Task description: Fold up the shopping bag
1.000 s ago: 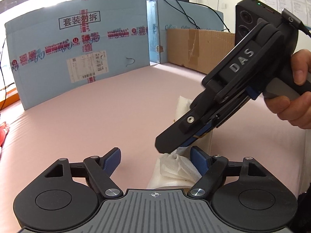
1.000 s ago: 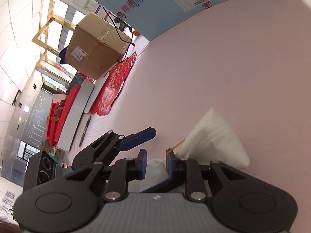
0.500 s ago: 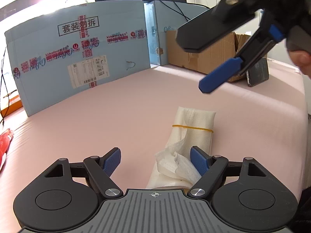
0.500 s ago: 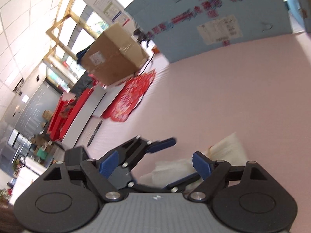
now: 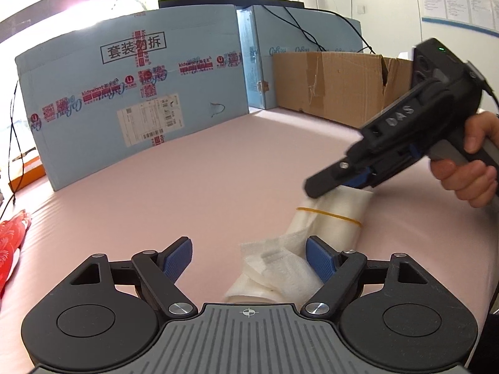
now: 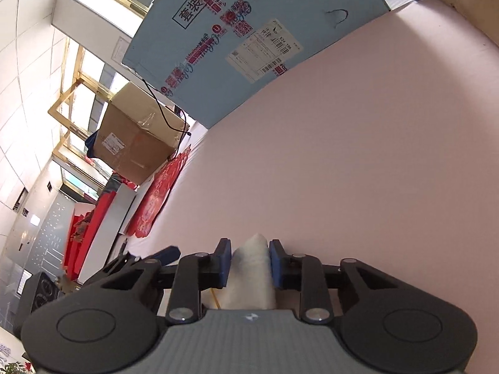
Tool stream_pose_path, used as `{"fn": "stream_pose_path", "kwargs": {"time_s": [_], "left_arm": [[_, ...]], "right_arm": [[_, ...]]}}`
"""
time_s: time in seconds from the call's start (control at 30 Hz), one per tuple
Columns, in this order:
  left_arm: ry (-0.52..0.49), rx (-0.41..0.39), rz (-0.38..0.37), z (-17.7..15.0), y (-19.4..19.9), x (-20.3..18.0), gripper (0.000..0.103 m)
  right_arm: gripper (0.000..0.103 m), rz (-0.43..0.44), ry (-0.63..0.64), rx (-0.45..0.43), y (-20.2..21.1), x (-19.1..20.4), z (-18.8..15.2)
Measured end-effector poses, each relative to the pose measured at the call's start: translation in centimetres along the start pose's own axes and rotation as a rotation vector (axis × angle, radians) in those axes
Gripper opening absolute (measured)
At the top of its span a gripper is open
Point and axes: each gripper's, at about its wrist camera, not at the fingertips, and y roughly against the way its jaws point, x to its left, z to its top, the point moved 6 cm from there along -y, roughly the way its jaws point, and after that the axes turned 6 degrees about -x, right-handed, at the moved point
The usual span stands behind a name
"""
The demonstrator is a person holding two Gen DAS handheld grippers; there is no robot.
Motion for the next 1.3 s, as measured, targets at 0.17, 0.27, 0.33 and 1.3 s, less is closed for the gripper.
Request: {"fn": "stream_pose_path", "kwargs": {"time_s": [0.17, 0.27, 0.33, 1.3], "left_arm": [[-0.073, -0.004, 0.012, 0.2, -0.2, 0.0, 0.083], [-0.134, -0.026, 0.071, 0.9, 0.4, -0.9, 0.083], [-0.142, -0.063, 0.114, 1.4, 1.4, -1.7, 0.083], [-0.520, 0.110, 0.562, -0.9, -0.6, -5.7, 0.091]], "right_arm": [[0.024, 0.052, -0.044, -0.011, 4.3, 0.4, -4.9], [0.027, 0.033, -0.017, -0.053, 4.9, 0.8, -5.1], [0.028, -0.005, 0.033, -0.106, 5.4, 1.0, -4.6], [0.027, -0.148, 0.673, -0.240, 5.5, 4.3, -8.9]]}}
